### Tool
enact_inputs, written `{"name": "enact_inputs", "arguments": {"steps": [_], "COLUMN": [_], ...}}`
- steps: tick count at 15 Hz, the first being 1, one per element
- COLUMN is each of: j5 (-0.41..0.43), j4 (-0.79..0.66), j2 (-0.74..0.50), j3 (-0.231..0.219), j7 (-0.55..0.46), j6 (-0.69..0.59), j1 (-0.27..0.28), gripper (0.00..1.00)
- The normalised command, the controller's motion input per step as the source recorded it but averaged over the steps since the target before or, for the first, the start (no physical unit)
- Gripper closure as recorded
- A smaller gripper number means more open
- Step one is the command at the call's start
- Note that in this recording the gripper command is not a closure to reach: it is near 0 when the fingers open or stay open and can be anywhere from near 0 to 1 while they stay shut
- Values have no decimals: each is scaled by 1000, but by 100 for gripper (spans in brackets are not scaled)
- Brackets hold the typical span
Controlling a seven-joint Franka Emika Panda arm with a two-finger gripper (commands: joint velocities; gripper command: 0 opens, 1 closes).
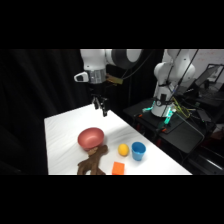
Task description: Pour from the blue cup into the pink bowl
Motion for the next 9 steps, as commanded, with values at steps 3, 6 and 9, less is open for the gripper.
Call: {"name": "enact_inputs", "arguments": {"steps": [3, 6, 9], "j5": [-1, -32, 108], "j4": [-33, -168, -294], "j2": [-70, -253, -397], "j3": [48, 129, 179], "j7": [59, 259, 218], "j6": [-25, -38, -16], "j1": [13, 124, 172], "gripper": [0, 0, 0]}}
